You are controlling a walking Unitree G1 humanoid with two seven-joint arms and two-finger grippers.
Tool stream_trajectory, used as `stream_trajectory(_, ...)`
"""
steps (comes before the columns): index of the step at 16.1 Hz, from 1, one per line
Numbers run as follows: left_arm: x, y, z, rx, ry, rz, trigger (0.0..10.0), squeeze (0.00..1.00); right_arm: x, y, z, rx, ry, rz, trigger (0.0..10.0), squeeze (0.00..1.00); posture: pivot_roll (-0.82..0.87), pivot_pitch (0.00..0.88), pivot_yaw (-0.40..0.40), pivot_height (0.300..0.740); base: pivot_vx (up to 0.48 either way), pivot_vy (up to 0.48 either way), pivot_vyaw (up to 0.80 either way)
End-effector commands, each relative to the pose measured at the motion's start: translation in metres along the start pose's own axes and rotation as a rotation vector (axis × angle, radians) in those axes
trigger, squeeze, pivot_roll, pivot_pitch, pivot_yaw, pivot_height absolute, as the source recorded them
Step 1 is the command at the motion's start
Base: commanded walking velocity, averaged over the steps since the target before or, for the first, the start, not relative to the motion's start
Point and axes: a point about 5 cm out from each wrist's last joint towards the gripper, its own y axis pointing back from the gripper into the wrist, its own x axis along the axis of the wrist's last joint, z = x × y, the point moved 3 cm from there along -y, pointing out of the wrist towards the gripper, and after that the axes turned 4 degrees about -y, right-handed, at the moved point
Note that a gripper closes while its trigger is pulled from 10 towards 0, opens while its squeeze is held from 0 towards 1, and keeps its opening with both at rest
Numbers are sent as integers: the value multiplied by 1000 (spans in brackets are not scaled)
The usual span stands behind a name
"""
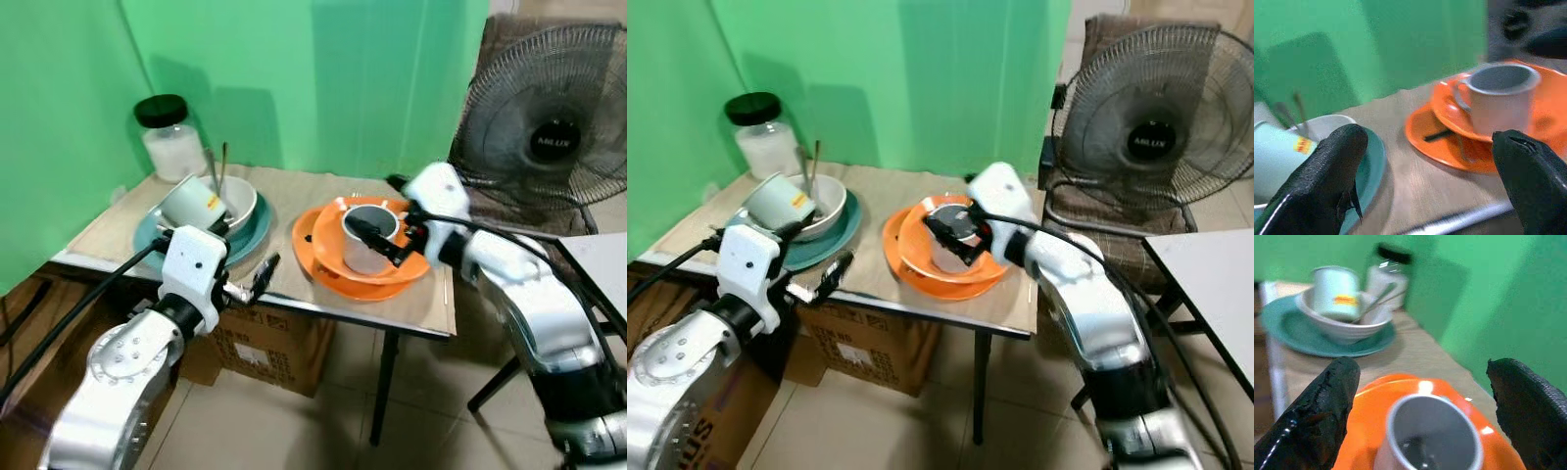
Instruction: Setting the table
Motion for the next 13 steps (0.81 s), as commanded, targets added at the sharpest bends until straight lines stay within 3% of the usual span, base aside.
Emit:
stream_trajectory(1, 1, 0, -3, -31, -8, -1, 10000, 0, -1, -3, 1, 30, 20, -36, 10000, 0, -56, 0, 51, 740, 0, 0, 0)
stream_trajectory(4, -6, 12, -2, -146, -41, -57, 10000, 0, 0, -14, 8, 97, 62, -139, 10000, 0, -55, 0, 47, 740, 0, 0, 0)
stream_trajectory(9, -6, 21, 9, -287, -39, -84, 10000, 0, -16, -25, 3, 220, 85, -322, 9725, 0, -47, 0, 46, 740, 0, 0, 0)
stream_trajectory(10, -6, 21, 8, -287, -40, -85, 10000, 0, -26, -25, 4, 210, 84, -369, 2863, 0, -47, 0, 46, 740, 0, 0, 0)
stream_trajectory(11, -5, 21, 7, -287, -41, -86, 10000, 0, -28, -26, 6, 197, 83, -382, 1922, 0, -47, 0, 48, 740, 0, 0, 0)
stream_trajectory(12, -5, 22, 7, -291, -42, -87, 10000, 0, -28, -27, 7, 181, 67, -382, 0, 0, -48, 0, 47, 740, 0, 0, 0)
stream_trajectory(13, -5, 22, 8, -297, -42, -87, 10000, 0, -28, -29, 9, 166, 58, -382, 0, 0, -48, 0, 47, 740, 0, 0, 0)
